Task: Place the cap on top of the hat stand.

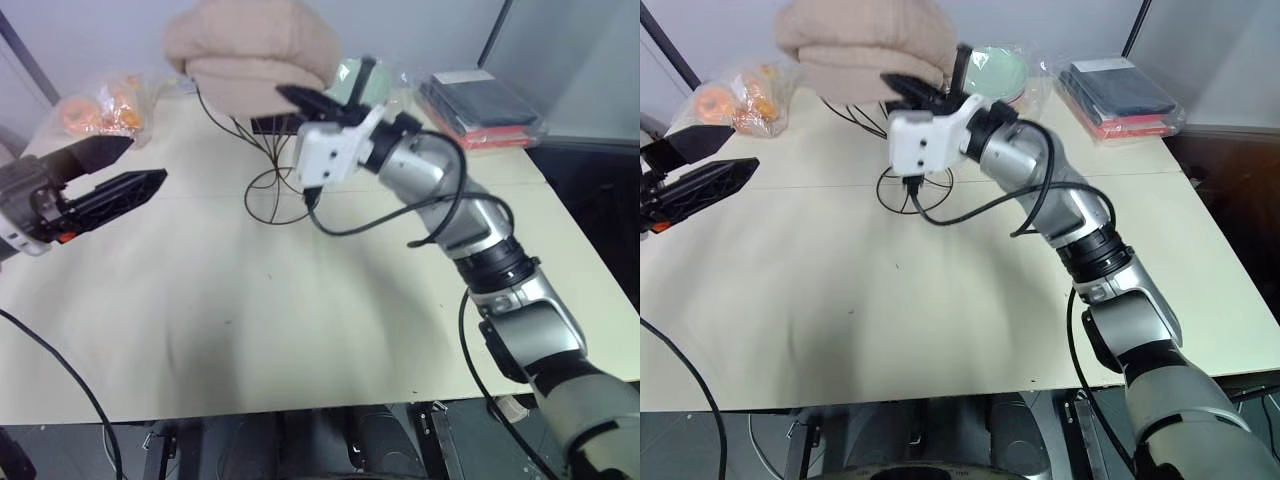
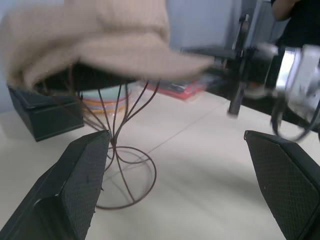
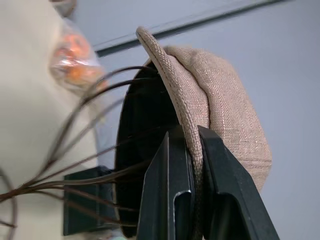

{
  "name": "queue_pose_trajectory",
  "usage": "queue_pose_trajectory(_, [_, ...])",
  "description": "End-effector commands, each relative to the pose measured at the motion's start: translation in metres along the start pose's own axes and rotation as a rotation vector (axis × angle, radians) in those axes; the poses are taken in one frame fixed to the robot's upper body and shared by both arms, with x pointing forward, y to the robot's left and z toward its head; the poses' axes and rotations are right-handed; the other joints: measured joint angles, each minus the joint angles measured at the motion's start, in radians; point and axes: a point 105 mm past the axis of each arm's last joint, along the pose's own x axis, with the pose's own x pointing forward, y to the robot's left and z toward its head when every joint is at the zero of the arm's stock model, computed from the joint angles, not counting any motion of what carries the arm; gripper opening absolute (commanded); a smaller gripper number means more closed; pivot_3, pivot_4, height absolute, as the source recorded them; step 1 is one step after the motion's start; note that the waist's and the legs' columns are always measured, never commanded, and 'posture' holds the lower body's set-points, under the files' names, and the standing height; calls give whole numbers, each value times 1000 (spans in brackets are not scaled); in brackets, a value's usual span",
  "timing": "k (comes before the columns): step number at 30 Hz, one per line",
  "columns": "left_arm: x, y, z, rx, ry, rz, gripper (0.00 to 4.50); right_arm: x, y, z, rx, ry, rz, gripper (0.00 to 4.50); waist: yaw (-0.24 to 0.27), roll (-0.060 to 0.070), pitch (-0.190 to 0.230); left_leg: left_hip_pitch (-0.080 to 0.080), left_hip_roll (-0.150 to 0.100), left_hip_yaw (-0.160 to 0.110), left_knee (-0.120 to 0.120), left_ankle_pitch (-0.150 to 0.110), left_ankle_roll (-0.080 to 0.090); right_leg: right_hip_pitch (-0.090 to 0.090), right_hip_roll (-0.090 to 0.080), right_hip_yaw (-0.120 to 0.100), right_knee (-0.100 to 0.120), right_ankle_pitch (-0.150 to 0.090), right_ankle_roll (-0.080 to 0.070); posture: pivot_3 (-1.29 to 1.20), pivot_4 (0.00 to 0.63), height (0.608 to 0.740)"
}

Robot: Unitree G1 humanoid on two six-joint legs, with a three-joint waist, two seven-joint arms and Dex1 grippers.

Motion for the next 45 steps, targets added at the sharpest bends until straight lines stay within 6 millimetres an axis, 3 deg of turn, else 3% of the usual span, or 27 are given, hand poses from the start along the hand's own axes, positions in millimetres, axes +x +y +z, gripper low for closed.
queue_pose_trajectory(1, [-2, -5, 10, 63, -9, -3, 4500, 0, 4, 11, -69, -35, 0, 74, 0, 0, 0, 0, 0, 0, 0, 0, 0, 0, 0, 0, 0, 0, 0, 0, 150, 740])
queue_pose_trajectory(4, [2, -6, 8, 66, 2, -17, 4500, 0, 7, 10, -79, -32, 1, 1016, 1, 0, 0, 0, 0, 0, 0, 0, 0, 0, 0, 0, 0, 0, 0, 0, 150, 740])
queue_pose_trajectory(11, [23, -11, -2, 157, 65, -56, 4500, -9, 12, 4, -80, 5, 27, 4450, 3, 0, 0, 0, -1, 0, 0, 1, -1, 1, 0, 0, 0, 0, 0, 0, 150, 740])
queue_pose_trajectory(18, [50, -31, -13, 470, 173, -135, 4500, -63, 19, 3, -71, -20, 100, 4450, 9, 0, 0, -1, -2, 2, 0, 1, -1, 2, 0, -1, -1, 0, 0, 0, 150, 740])
queue_pose_trajectory(23, [65, -41, -3, 737, 150, -156, 4500, -107, 11, -6, 40, -4, 152, 4450, 8, 0, 0, 0, -1, 3, 0, 1, -1, 2, 0, 0, -2, 0, 0, 0, 150, 740])
queue_pose_trajectory(26, [72, -48, -2, 935, 150, -186, 4500, -139, 6, -11, 361, 35, 275, 4450, 8, 1, 1, 0, -1, 3, 0, 0, -1, 2, 0, 0, -2, 0, 0, 0, 150, 740])
queue_pose_trajectory(29, [83, -56, -10, 1057, 145, -217, 4500, -158, -11, -21, 687, 108, 298, 4450, 6, 1, 1, 0, 0, 3, 0, 0, 0, 3, 1, 0, -2, 0, 0, 0, 150, 740])
queue_pose_trajectory(36, [111, -60, -39, 1218, 145, -258, 4500, -173, -45, -5, 1213, 65, 314, 4450, 8, 2, 1, 1, 0, 3, 1, 0, 0, 4, 1, 0, -2, 0, 0, 0, 150, 740])
queue_pose_trajectory(40, [134, -60, -38, 1387, 81, -189, 4500, -173, -56, -1, 1279, 51, 304, 4450, 13, 1, 1, 0, 0, 3, 2, 0, 0, 4, 1, 0, -2, 0, 0, 0, 150, 740])
queue_pose_trajectory(45, [152, -61, -38, 1518, 29, -133, 4500, -171, -49, -5, 1285, 89, 307, 4450, 28, 1, 1, 0, -1, 5, 2, 0, 0, 3, 1, 1, -3, 0, 0, 0, 150, 740])
